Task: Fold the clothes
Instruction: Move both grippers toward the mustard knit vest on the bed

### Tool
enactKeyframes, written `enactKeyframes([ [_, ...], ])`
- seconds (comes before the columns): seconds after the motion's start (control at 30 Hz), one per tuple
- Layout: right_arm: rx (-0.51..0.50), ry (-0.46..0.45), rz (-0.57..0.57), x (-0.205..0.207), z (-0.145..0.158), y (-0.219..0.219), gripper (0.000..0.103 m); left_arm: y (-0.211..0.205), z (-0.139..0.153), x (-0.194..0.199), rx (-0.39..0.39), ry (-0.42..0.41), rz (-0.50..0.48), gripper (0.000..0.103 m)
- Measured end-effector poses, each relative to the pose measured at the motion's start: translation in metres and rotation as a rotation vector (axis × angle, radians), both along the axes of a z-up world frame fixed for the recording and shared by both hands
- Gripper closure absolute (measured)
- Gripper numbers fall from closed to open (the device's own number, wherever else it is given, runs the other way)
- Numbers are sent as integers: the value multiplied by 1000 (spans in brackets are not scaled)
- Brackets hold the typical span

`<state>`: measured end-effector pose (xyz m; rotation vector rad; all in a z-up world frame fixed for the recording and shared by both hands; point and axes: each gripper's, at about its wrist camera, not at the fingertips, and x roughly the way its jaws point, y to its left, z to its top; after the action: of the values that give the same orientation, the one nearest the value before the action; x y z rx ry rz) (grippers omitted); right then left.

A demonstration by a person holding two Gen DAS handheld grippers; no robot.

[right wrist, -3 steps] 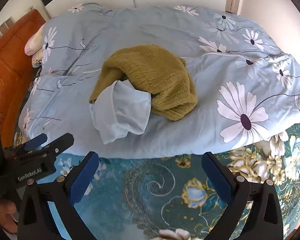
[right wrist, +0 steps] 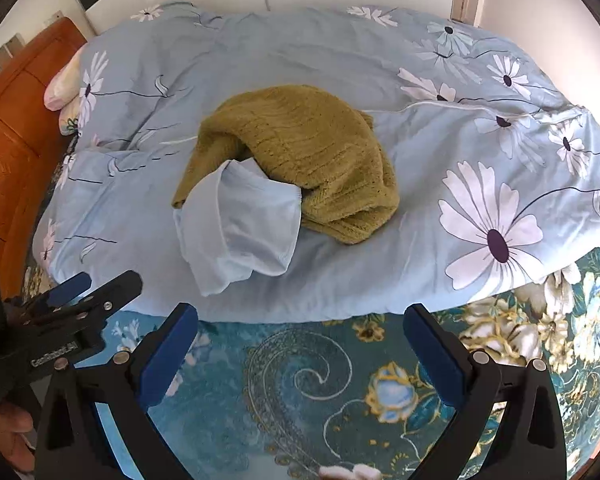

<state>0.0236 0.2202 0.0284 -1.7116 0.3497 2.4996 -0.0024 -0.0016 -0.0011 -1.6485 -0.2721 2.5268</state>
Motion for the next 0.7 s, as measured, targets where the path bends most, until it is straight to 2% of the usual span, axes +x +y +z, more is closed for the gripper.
enactKeyframes([
  [0.13,-3,11,12,-1,-1,-1,1,-12,-7,-3,44,22,17,0],
  [0.3,17,6,21,-17,-20,-4,1,-19,-25,-10,43,-3,59,0],
  [0.6,30,12,46,-33,-28,-8,1,-21,-37,-18,27,-37,77,0],
  [0.7,37,16,55,-34,-29,-7,1,-21,-40,-21,46,-48,74,0],
])
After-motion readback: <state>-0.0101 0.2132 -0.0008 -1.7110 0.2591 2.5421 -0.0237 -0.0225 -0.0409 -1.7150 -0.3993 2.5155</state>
